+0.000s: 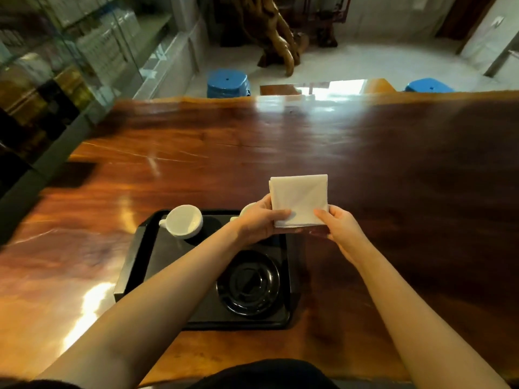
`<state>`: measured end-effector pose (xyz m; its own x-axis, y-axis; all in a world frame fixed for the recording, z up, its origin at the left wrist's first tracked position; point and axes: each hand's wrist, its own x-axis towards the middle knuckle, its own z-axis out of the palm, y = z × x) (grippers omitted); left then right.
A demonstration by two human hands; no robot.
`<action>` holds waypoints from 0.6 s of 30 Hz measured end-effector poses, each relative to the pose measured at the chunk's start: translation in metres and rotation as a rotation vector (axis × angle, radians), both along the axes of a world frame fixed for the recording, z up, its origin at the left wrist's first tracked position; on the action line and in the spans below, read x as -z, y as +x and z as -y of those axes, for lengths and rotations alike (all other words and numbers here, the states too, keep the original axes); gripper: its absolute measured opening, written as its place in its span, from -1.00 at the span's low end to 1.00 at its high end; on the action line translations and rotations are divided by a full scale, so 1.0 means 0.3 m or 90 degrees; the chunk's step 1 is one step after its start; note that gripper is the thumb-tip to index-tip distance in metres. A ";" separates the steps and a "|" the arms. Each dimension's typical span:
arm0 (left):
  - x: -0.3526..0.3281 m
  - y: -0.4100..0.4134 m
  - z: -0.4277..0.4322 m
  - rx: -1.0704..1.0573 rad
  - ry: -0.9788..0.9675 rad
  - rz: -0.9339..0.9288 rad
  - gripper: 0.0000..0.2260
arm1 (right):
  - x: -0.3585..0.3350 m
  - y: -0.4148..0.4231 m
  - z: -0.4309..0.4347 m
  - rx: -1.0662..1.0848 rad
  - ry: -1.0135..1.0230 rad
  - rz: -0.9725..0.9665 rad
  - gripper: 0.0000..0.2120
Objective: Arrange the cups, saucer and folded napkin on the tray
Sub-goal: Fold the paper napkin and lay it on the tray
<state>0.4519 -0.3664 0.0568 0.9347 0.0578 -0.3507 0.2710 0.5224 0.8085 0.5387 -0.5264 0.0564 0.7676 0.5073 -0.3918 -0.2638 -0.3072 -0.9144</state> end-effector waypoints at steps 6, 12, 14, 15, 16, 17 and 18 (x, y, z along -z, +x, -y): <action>-0.040 -0.120 -0.111 -0.045 0.067 -0.010 -0.47 | -0.052 -0.062 -0.226 0.054 -0.050 0.230 -0.67; -0.093 -0.175 -0.177 -0.394 0.336 -0.201 -0.62 | -0.011 -0.224 -0.410 0.048 -0.015 0.310 -0.72; -0.073 -0.212 -0.197 -0.463 0.475 -0.179 -0.71 | -0.017 -0.265 -0.452 0.039 0.000 0.282 -0.71; -0.064 -0.236 -0.207 -0.472 0.501 -0.152 -0.78 | -0.029 -0.276 -0.472 0.033 -0.001 0.259 -0.71; -0.057 -0.259 -0.219 -0.467 0.523 -0.131 -0.83 | -0.041 -0.281 -0.491 0.027 -0.009 0.236 -0.70; -0.047 -0.281 -0.231 -0.463 0.536 -0.113 -0.86 | -0.052 -0.283 -0.511 0.018 -0.025 0.221 -0.68; -0.035 -0.303 -0.243 -0.467 0.536 -0.097 -0.87 | -0.059 -0.286 -0.532 0.006 -0.044 0.222 -0.66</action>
